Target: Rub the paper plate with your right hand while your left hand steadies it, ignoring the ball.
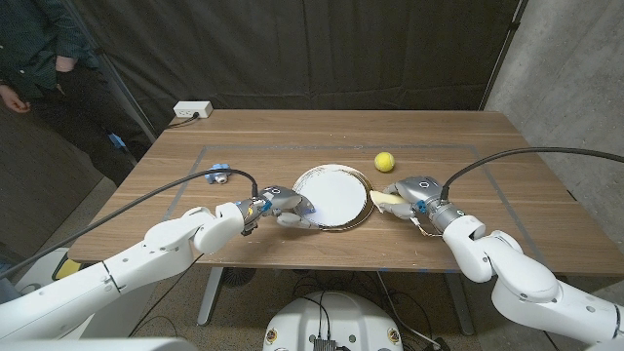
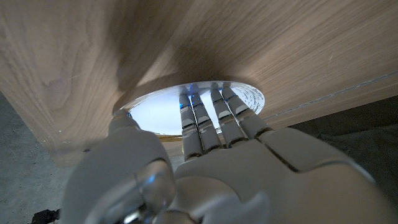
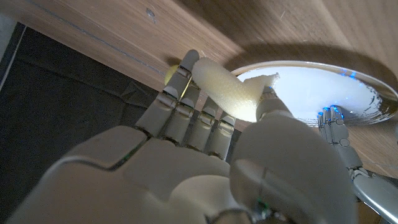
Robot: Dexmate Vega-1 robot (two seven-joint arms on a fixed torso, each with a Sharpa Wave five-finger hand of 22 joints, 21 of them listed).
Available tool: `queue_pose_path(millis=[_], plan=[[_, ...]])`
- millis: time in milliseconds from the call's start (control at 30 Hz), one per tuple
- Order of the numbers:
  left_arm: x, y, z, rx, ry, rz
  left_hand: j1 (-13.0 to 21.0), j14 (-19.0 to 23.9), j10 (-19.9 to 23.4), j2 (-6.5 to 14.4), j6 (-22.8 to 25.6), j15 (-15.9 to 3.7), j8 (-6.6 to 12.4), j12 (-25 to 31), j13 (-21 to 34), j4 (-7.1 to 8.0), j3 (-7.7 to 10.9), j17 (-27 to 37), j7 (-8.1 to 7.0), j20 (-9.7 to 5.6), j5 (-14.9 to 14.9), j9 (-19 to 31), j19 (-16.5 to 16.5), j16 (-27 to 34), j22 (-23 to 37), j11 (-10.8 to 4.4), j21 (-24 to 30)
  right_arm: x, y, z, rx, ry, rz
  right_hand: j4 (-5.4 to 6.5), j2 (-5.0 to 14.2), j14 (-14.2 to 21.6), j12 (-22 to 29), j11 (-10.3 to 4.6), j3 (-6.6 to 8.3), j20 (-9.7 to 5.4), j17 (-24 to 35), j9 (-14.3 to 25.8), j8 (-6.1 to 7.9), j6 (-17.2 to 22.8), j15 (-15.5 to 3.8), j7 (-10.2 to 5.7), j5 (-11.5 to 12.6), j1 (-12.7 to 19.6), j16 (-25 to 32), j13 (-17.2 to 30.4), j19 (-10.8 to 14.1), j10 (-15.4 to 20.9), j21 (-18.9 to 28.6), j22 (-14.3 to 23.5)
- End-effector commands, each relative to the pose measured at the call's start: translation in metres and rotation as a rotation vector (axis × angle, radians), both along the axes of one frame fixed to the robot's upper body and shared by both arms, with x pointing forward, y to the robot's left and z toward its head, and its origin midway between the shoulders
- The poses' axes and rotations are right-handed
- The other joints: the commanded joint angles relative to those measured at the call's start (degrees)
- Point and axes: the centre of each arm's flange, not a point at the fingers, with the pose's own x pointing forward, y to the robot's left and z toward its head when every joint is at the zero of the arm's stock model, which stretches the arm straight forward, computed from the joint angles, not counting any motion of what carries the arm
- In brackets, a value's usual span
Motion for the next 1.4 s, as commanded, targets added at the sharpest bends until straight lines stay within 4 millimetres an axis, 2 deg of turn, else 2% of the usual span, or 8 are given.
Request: queue_pose_path(millis=[33,433,1000,1400], plan=[[-0.008,-0.001,0.007,0.028,-0.025,-0.005,0.4,0.4,0.4,0.1,0.6,-3.46,-0.05,-0.1,-0.1,0.24,0.01,0.2,0.18,-2.17,-0.1,0.2,0.0,-0.1,0.3,0.04,-0.3,0.008,0.016,0.013,-0.032,-0.020,0.067,-0.01,-0.05,-0.4,-0.2,-0.22,-0.09,-7.19,0.2,0.1,-0.30,0.4,-7.98,-0.01,-0.1,-0.4,-0.1,0.1,-0.2,0.0,-0.3,0.1],[-0.010,-0.005,0.009,0.029,-0.034,-0.013,0.6,0.4,0.4,0.2,0.7,-3.47,-0.13,-0.2,-0.1,0.22,-0.01,0.2,0.24,-2.19,-0.2,0.2,0.0,-0.1,0.3,0.01,-0.4,0.023,0.038,0.015,-0.060,-0.026,0.154,-0.14,-0.17,-1.4,-1.1,-0.35,-0.36,-7.17,0.2,0.1,-1.02,0.6,-7.90,-0.01,-0.1,-0.8,-0.5,0.1,-1.2,-0.6,-0.8,0.0],[-0.010,-0.007,0.007,0.032,-0.024,-0.018,0.7,0.4,0.4,0.2,0.8,-3.50,-0.26,-0.2,0.0,0.21,-0.06,0.2,0.42,-2.24,-0.4,0.2,0.1,-0.1,0.3,0.04,-0.4,0.050,0.072,0.028,-0.155,-0.016,0.212,-0.19,-0.35,-2.5,-1.7,-0.36,-0.79,-7.16,0.1,0.2,-1.67,1.1,-7.79,-0.03,-0.2,-1.5,-0.7,0.1,-2.4,-0.2,-1.5,0.0],[-0.004,-0.006,-0.002,0.036,0.001,-0.001,0.8,0.2,0.4,0.2,0.7,-3.46,-0.39,-0.2,0.0,0.21,-0.12,0.2,0.43,-2.25,-0.5,0.2,0.0,-0.2,0.3,0.07,-0.5,0.060,0.076,0.034,-0.177,0.016,0.190,-0.14,-0.29,-3.1,-2.2,-0.34,-1.00,-7.20,0.1,0.2,-1.98,1.3,-7.75,-0.04,-0.2,-2.0,-0.8,0.2,-2.8,-0.6,-1.8,0.0]])
